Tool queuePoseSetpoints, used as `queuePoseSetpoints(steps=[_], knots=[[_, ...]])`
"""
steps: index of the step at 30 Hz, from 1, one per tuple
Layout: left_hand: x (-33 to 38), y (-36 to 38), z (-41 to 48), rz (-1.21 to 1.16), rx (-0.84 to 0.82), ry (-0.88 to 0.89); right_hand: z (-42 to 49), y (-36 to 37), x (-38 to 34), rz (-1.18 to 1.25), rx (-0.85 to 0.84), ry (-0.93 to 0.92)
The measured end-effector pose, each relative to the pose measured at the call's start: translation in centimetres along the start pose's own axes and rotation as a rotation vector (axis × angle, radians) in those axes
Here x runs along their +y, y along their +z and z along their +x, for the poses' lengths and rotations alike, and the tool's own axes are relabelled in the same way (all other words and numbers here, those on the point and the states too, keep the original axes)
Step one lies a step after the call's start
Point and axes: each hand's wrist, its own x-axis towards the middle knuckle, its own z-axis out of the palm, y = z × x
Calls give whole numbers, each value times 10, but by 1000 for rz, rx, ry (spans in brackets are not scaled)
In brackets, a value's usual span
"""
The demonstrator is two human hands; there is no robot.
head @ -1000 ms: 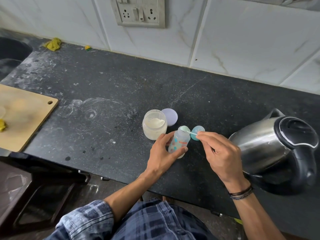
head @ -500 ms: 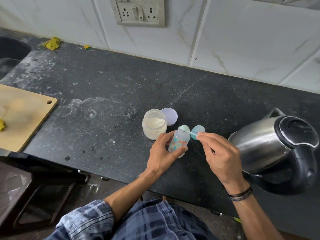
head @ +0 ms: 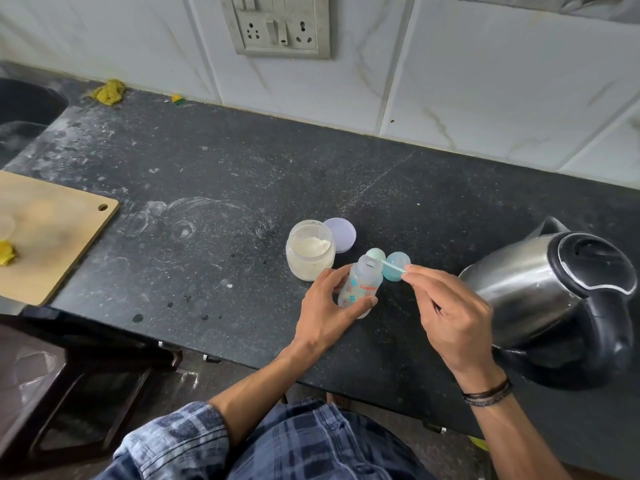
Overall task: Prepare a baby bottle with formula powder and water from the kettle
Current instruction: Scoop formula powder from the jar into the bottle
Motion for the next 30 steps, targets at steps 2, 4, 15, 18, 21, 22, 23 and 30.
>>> queuePoseSetpoints(steps=[2,4,15,18,21,22,23,30], knots=[[0,-1,0,0,7,-6,1,0,-1,12,31,-1],[-1,0,0,-4,15,-3,0,3,-2,-8,-15,-19],[-2,5,-1,5,0,-11,3,0,0,-73,-67,-124],[-4,3,0,-1,19,-4,2,-1,-1,-58,-54,-97],[-6,1,0,-7,33,-1,6,-3,-3,-36,0,-53],[-6,2,-1,-14,33,3,6,-2,-4,-41,-12,-53],[-6,2,-1,-22,31,8,5,-1,-5,-50,-38,-56],[-6,3,1,-29,22,1,5,-4,-3,-40,7,-56]])
